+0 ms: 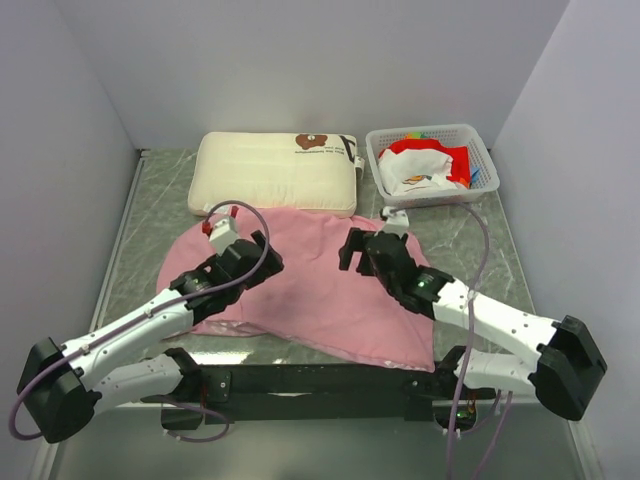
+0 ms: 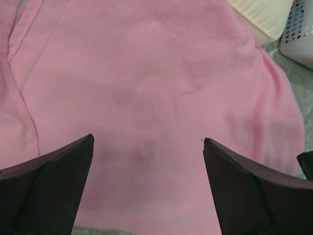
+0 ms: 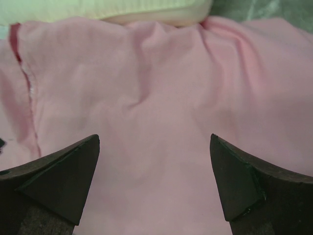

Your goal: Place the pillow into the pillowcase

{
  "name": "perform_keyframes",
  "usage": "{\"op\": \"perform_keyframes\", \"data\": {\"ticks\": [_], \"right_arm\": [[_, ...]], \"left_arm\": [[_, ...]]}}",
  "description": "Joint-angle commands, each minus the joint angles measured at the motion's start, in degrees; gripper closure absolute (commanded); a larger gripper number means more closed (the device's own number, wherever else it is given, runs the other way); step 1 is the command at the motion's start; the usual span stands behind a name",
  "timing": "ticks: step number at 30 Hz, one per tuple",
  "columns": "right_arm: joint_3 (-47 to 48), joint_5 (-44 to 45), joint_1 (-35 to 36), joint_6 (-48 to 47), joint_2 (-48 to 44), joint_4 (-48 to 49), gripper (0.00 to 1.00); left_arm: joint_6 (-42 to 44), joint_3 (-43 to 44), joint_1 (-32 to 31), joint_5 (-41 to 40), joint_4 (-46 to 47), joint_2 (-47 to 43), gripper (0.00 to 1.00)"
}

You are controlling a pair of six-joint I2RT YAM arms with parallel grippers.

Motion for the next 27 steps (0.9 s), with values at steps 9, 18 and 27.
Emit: {"op": "perform_keyframes", "data": {"ticks": [9, 18, 27], "right_arm": [[22.69, -13.87, -13.38, -6.76, 15.17, 7.25, 0.0], [36.59, -25.55, -22.09, -5.18, 31.6, 9.98, 0.0], [43.72, -26.89, -22.62, -3.34, 44.0, 10.15, 0.0]], "left_arm": [[2.82, 7.3, 12.38, 6.14, 3.82, -0.92, 0.01], [3.44, 20.39, 25.06, 10.89, 8.91, 13.4, 0.01], [0.62, 36.75, 33.76, 3.88, 5.31, 34.58, 0.01]]}}
